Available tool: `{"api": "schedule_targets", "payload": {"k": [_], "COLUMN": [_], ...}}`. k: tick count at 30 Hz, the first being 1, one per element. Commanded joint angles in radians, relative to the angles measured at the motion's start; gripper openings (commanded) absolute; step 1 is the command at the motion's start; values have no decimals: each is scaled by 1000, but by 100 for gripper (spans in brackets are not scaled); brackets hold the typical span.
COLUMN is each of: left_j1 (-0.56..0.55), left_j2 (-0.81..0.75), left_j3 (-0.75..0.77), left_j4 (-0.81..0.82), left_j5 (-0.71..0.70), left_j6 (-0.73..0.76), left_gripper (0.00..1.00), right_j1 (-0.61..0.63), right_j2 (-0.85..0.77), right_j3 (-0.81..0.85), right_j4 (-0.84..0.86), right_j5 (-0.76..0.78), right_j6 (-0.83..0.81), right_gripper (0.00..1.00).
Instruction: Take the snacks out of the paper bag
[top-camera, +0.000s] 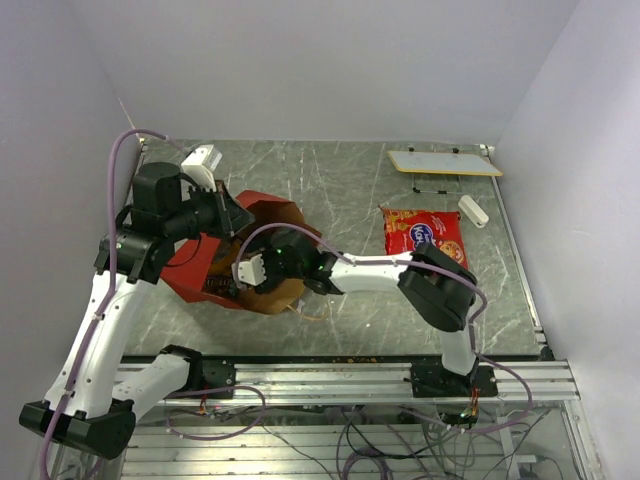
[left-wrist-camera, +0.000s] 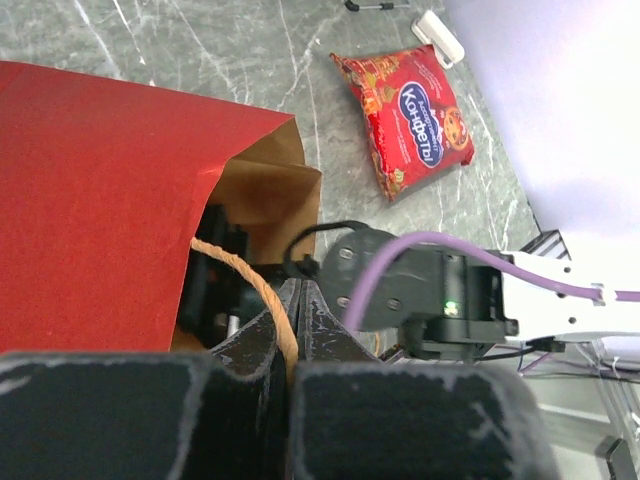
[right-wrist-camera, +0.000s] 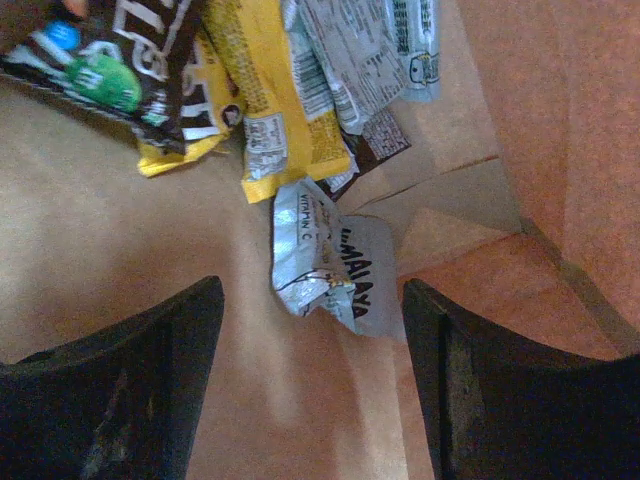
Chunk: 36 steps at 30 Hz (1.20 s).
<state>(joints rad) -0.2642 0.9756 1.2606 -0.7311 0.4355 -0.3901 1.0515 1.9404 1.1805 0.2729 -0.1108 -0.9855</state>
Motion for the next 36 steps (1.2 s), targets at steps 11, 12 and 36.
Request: {"api": "schedule_targets", "payload": {"k": [11, 12, 36], "left_j1": [-88, -91, -96], "left_j2": [44, 45, 25], "left_j3": [29, 33, 11], "left_j4": [41, 38, -1], "left_j5": [-29, -35, -225], "left_j6": [74, 77, -11], "left_gripper": [7, 7, 7], "right_j1": [-67, -70, -67], "right_j2": [258, 270, 118], "right_j3": [180, 194, 93], "right_j4": [133, 128, 155], "right_j5": [134, 129, -21], "right_j6": [36, 40, 216], "right_gripper": [76, 75, 2]}}
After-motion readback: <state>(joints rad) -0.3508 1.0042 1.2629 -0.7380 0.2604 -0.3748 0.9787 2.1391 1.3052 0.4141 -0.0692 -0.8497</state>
